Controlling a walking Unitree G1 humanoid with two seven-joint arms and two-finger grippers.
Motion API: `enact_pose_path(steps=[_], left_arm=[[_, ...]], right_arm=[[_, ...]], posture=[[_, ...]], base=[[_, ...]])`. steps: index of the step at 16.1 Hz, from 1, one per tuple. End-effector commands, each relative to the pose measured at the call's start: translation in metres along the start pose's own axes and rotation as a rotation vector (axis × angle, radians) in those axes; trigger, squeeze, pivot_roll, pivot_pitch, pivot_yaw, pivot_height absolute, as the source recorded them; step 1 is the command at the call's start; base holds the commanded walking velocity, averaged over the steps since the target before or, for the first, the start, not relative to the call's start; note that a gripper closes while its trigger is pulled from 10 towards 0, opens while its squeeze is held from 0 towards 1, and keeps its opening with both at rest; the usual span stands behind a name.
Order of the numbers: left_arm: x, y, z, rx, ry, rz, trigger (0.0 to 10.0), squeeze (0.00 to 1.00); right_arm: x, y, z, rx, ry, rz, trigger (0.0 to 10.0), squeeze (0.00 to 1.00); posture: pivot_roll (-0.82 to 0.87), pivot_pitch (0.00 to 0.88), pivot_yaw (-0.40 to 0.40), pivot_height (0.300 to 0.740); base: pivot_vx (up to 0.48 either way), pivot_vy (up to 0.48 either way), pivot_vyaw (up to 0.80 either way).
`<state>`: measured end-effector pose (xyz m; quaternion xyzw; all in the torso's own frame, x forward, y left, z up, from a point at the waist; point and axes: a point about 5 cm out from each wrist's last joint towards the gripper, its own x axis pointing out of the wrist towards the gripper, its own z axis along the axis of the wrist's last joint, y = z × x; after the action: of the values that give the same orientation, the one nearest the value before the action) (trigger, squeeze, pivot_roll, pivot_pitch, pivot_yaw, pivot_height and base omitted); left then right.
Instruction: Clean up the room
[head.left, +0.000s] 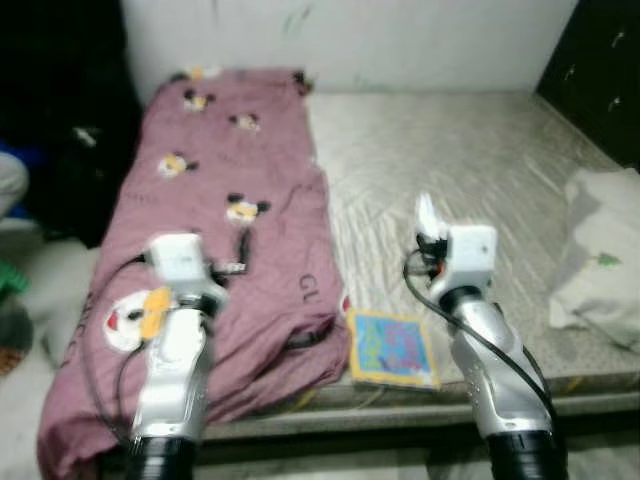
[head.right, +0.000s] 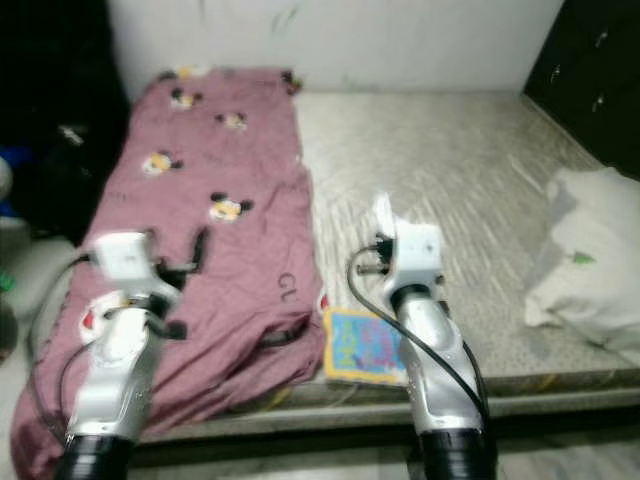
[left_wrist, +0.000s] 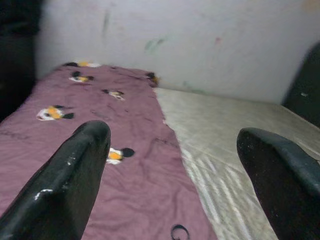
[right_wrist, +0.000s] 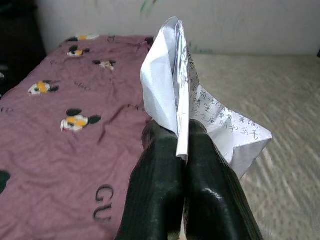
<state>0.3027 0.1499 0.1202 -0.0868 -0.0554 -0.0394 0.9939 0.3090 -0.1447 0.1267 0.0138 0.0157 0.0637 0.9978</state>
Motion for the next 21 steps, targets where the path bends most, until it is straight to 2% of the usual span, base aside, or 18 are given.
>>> enact_pose_path(steps=[1, 2, 6, 12, 14, 15, 21], left_arm=[[0.0017, 0.0051, 0.0035, 0.019, -0.004, 0.013, 10.0, 0.00], [0.0013, 0.0043, 0.0036, 0.019, -0.006, 0.012, 10.0, 0.00], [0.0009, 0.0040, 0.0025, 0.023, -0.001, 0.011, 10.0, 0.00], [0.0016, 0.0042, 0.0035, 0.027, -0.007, 0.006, 10.0, 0.00], [0.0020, 0.0029, 0.0051, 0.046, -0.018, -0.002, 10.0, 0.00], [0.0029, 0.0007, 0.0059, 0.061, -0.023, -0.015, 10.0, 0.00], [0.0032, 0.0058, 0.0051, 0.075, -0.016, -0.003, 10.0, 0.00]], right_arm=[[0.0011, 0.0130, 0.0073, 0.005, -0.029, 0.061, 10.0, 0.00], [0.0005, 0.0137, 0.0050, 0.065, -0.014, 0.059, 10.0, 0.00], [0.0015, 0.0106, 0.0062, 0.063, -0.023, 0.067, 10.0, 0.00], [0.0035, 0.0149, 0.0071, 0.062, -0.039, 0.088, 10.0, 0.00], [0.0041, 0.0157, 0.0063, 0.060, -0.038, 0.095, 10.0, 0.00], [0.0041, 0.0165, 0.0054, 0.032, -0.044, 0.104, 10.0, 0.00], [0.0087, 0.0186, 0.0063, 0.018, -0.057, 0.101, 10.0, 0.00]], posture=[[-0.05, 0.045, -0.039, 0.740], [-0.05, 0.045, -0.039, 0.740], [-0.05, 0.043, -0.042, 0.740], [-0.04, 0.031, -0.044, 0.740], [-0.04, 0.027, -0.044, 0.740], [-0.03, 0.026, -0.044, 0.740], [-0.04, 0.042, -0.030, 0.740]], base=[[0.000, 0.480, 0.00], [0.000, 0.480, 0.00], [0.000, 0.480, 0.00], [0.000, 0.480, 0.00], [0.000, 0.000, 0.00], [0.000, 0.000, 0.58], [0.000, 0.000, 0.79]])
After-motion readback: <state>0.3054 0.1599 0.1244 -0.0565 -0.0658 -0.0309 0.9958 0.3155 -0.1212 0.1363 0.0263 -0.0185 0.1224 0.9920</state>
